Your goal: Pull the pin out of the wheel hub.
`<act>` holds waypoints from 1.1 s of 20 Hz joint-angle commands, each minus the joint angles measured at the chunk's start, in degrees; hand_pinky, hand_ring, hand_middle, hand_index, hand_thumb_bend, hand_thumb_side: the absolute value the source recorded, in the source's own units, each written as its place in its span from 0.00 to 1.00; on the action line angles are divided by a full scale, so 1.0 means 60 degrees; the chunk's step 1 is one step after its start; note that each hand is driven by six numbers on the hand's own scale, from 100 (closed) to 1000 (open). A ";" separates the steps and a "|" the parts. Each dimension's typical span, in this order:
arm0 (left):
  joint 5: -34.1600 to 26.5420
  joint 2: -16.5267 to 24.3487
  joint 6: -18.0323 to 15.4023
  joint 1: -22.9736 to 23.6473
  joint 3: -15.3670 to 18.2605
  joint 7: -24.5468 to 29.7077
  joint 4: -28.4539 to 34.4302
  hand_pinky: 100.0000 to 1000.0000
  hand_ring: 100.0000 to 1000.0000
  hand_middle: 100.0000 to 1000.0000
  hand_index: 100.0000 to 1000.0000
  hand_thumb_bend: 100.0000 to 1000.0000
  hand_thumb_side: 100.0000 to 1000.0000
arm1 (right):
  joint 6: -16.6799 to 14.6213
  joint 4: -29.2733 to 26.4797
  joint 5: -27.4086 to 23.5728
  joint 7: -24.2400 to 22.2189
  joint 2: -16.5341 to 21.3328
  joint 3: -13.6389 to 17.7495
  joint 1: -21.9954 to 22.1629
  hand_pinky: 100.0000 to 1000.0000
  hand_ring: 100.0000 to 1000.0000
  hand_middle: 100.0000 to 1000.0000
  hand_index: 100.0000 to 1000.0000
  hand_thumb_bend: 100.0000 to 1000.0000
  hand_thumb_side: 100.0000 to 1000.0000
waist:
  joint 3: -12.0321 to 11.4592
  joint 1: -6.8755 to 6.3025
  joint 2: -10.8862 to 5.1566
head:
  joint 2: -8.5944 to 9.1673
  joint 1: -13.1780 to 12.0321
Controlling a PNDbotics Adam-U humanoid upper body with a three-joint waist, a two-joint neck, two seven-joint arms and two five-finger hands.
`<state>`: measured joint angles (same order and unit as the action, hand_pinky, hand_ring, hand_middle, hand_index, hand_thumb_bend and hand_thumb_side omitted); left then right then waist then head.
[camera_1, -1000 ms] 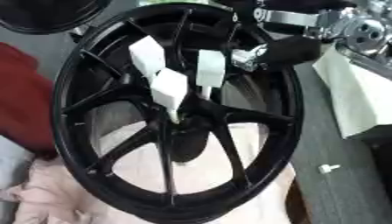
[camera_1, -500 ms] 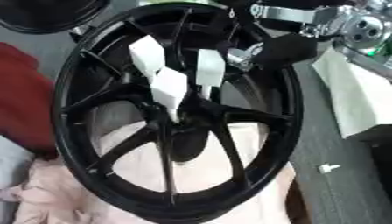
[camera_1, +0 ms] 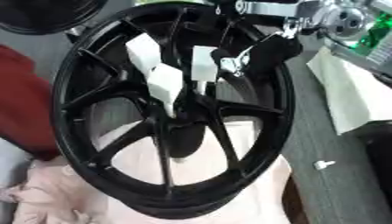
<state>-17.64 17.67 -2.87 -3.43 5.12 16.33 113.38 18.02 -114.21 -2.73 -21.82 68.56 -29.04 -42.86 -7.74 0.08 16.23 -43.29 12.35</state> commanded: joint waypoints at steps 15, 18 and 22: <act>0.0117 0.0209 0.0027 -0.0016 0.0035 -0.0003 0.0202 0.67 0.54 0.44 0.67 0.00 0.77 | 0.0108 -0.0063 0.0260 -0.0127 -0.0095 -0.0098 -0.0044 0.98 1.00 0.86 0.94 0.00 0.21 | 0.0169 0.0004 -0.0149 | -0.0083 -0.0111; 0.0135 0.0210 0.0036 -0.0022 0.0032 0.0005 0.0202 0.67 0.55 0.44 0.67 0.00 0.78 | 0.0131 -0.0063 0.0221 -0.0144 -0.0144 -0.0107 -0.0010 0.99 1.00 0.87 0.95 0.00 0.23 | 0.0230 0.0014 -0.0122 | -0.0067 -0.0126; 0.0181 0.0209 0.0047 -0.0033 0.0019 0.0028 0.0202 0.67 0.55 0.44 0.67 0.00 0.78 | 0.0029 -0.0063 0.0183 -0.0300 -0.0134 -0.0081 0.0126 0.99 1.00 0.88 0.96 0.00 0.20 | 0.0334 -0.0014 -0.0047 | -0.0032 -0.0123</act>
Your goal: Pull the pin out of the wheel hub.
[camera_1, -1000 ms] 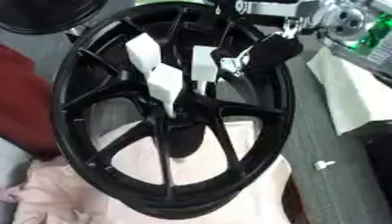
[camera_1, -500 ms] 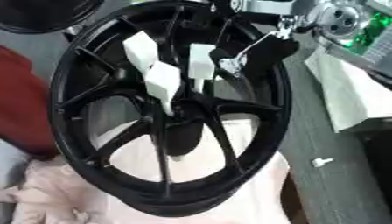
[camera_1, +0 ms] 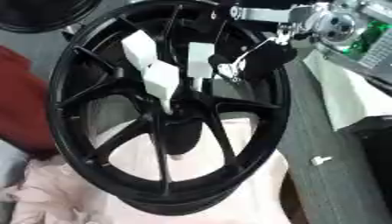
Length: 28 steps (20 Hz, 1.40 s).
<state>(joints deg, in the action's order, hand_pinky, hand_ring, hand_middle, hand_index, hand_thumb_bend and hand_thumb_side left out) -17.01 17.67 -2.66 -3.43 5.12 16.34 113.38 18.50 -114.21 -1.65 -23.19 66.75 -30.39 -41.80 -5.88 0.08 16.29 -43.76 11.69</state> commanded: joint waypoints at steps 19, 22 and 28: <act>0.0156 0.0191 0.0081 -0.0046 -0.0005 0.0075 0.0202 0.67 0.55 0.44 0.67 0.00 0.79 | 0.0011 -0.0063 0.0170 0.0258 -0.0018 0.0351 -0.0137 1.00 1.00 0.89 0.98 0.00 0.20 | 0.0111 0.0054 0.0020 | 0.0200 -0.0069; 0.0172 0.0186 0.0096 -0.0048 -0.0003 0.0087 0.0202 0.67 0.55 0.44 0.67 0.00 0.80 | 0.0062 -0.0063 0.0199 0.0230 -0.0081 0.0297 -0.0216 1.00 1.00 0.89 0.98 0.00 0.22 | 0.0098 0.0069 0.0040 | 0.0217 -0.0059; 0.0210 0.0187 0.0111 -0.0054 -0.0004 0.0099 0.0202 0.67 0.55 0.44 0.67 0.00 0.80 | 0.0267 -0.0063 0.0250 0.0107 -0.0237 0.0186 -0.0378 1.00 1.00 0.89 0.98 0.00 0.24 | 0.0076 0.0097 0.0094 | 0.0213 -0.0051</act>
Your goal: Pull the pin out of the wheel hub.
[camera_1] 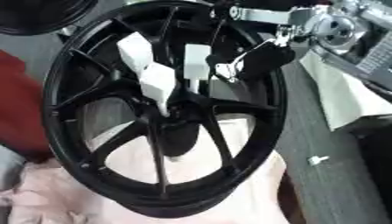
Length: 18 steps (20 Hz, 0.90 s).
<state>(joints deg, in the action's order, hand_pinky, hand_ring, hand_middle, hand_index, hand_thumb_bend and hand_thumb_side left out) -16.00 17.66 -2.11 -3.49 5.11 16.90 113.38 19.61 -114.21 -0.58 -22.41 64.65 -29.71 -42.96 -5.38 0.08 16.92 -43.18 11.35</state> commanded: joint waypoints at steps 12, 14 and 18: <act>0.0090 0.0165 0.0022 -0.0063 0.0004 0.0002 0.0202 0.67 0.55 0.44 0.67 0.00 0.81 | 0.0457 -0.0063 0.0053 -0.0197 -0.0195 -0.0093 -0.0363 1.00 1.00 0.89 0.98 0.00 0.31 | -0.0022 0.0133 0.0068 | 0.0157 0.0006; 0.0100 0.0157 0.0031 -0.0067 -0.0002 0.0012 0.0202 0.67 0.55 0.44 0.68 0.00 0.81 | 0.0531 -0.0063 0.0079 -0.0220 -0.0259 -0.0122 -0.0388 1.00 1.00 0.89 0.98 0.00 0.32 | -0.0028 0.0136 0.0084 | 0.0167 0.0008; 0.0116 0.0151 0.0040 -0.0065 -0.0001 0.0015 0.0202 0.67 0.55 0.44 0.68 0.00 0.81 | 0.0686 -0.0063 0.0188 -0.0271 -0.0330 -0.0155 -0.0390 1.00 1.00 0.89 0.98 0.00 0.33 | -0.0036 0.0142 0.0109 | 0.0177 0.0013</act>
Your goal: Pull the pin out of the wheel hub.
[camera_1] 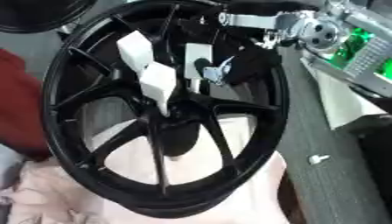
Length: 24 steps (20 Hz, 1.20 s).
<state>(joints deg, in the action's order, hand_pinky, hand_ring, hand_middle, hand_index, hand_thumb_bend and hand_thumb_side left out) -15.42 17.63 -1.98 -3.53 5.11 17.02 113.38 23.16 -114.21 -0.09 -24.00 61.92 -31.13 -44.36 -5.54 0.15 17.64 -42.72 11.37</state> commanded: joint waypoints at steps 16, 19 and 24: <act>0.0117 0.0145 0.0019 -0.0090 -0.0022 0.0051 0.0202 0.67 0.56 0.44 0.68 0.00 0.82 | 0.0441 -0.0063 0.0481 -0.0124 0.0003 0.0016 -0.0043 1.00 1.00 0.89 0.97 0.00 0.39 | -0.0113 0.0159 0.0174 | 0.0159 0.0038; 0.0133 0.0143 0.0012 -0.0099 -0.0026 0.0062 0.0202 0.67 0.56 0.44 0.68 0.00 0.82 | 0.0502 -0.0063 0.0528 -0.0126 -0.0001 0.0017 -0.0023 1.00 1.00 0.89 0.97 0.00 0.39 | -0.0133 0.0163 0.0205 | 0.0174 0.0048; 0.0169 0.0147 0.0003 -0.0107 -0.0032 0.0075 0.0202 0.67 0.56 0.44 0.68 0.00 0.82 | 0.0594 -0.0063 0.0569 -0.0103 0.0027 0.0044 0.0057 1.00 1.00 0.89 0.97 0.00 0.40 | -0.0152 0.0159 0.0259 | 0.0194 0.0052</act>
<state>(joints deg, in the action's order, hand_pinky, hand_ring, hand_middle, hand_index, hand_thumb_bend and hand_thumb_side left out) -14.60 17.62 -1.79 -3.88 4.78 17.28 113.38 26.42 -114.21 2.90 -24.77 60.79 -31.76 -43.60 -6.39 0.46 19.24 -42.22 11.64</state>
